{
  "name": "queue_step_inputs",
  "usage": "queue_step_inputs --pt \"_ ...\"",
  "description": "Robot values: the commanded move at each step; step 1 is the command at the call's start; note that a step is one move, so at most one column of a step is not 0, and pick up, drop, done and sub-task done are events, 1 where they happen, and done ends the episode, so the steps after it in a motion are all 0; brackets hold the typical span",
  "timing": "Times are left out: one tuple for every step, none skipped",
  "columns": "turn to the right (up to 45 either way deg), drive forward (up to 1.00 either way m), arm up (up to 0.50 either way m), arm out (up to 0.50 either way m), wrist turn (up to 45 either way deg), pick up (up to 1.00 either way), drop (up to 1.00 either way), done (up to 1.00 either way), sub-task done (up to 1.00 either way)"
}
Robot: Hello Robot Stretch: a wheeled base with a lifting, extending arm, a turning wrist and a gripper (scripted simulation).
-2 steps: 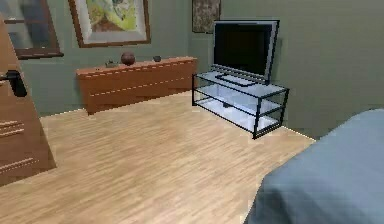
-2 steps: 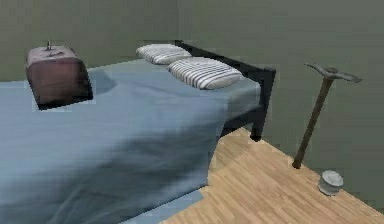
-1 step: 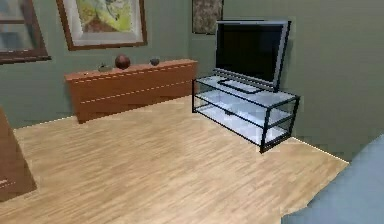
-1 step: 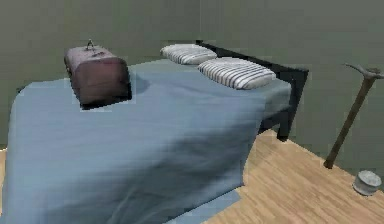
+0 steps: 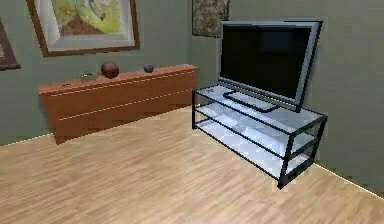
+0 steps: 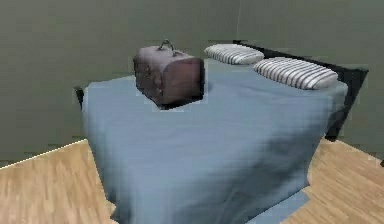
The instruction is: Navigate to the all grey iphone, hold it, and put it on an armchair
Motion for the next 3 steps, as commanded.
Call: queue_step_inputs --pt "0.0 1.00 0.00 0.00 0.0 0.00 0.00 0.00 0.00" --pt "6.0 0.00 0.00 0.00 0.0 0.00 0.00 0.00 0.00" --pt "0.0 0.70 0.00 0.00 0.0 0.00 0.00 0.00 0.00"
